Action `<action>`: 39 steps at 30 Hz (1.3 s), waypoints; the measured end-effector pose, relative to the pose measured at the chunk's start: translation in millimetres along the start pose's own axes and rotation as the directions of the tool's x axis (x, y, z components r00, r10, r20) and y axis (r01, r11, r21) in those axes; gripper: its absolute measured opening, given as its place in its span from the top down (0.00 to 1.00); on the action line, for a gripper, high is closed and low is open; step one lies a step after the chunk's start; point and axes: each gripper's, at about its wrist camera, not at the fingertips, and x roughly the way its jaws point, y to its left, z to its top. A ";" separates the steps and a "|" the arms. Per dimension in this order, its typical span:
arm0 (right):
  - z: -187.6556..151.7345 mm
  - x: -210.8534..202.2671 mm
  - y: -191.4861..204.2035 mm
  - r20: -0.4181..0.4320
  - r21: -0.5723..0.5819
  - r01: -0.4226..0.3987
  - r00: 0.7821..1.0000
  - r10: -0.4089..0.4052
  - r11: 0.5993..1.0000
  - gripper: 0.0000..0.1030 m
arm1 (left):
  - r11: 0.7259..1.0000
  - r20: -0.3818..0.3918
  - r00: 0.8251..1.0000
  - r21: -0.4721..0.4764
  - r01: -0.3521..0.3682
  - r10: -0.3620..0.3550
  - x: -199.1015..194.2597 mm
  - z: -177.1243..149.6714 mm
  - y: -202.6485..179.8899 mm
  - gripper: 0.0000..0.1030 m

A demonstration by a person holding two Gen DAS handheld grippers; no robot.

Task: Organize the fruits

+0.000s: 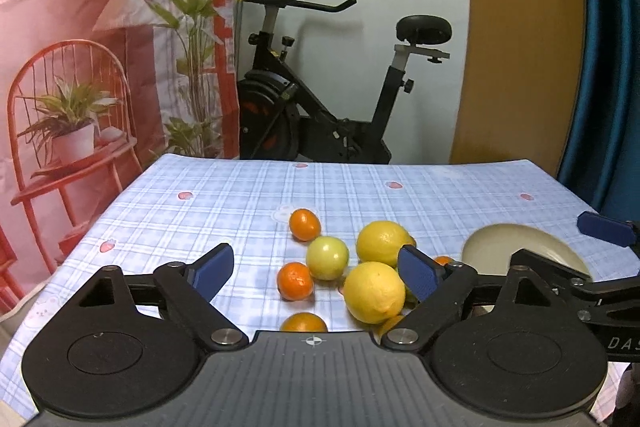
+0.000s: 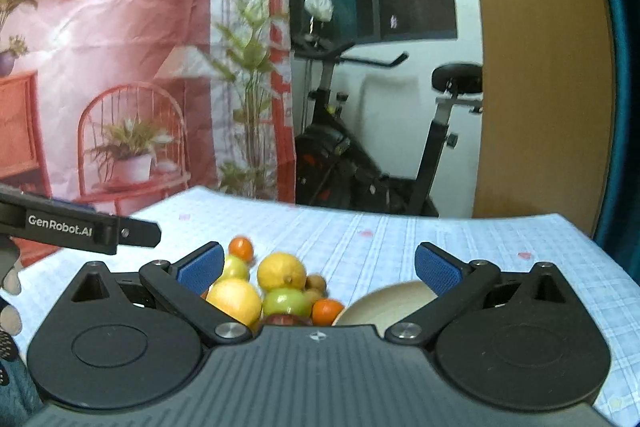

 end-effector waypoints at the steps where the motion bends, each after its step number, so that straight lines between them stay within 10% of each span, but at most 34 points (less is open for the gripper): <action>1: 0.3 0.1 0.5 -0.015 0.001 -0.003 1.000 0.003 1.000 0.00 | 1.000 0.004 1.000 0.001 0.009 -0.009 -0.8 -1.0 -0.7 0.14; 21: -5.4 -12.5 -3.4 -0.129 0.046 -0.055 0.990 0.061 0.997 0.00 | 1.000 -0.057 0.998 -0.003 -0.009 0.009 -3.1 -17.1 0.1 0.14; 39: -18.5 -14.4 24.4 -0.177 -0.144 -0.134 0.978 0.108 0.980 0.10 | 0.995 -0.039 0.996 -0.068 0.072 -0.075 -2.5 -26.7 12.9 0.16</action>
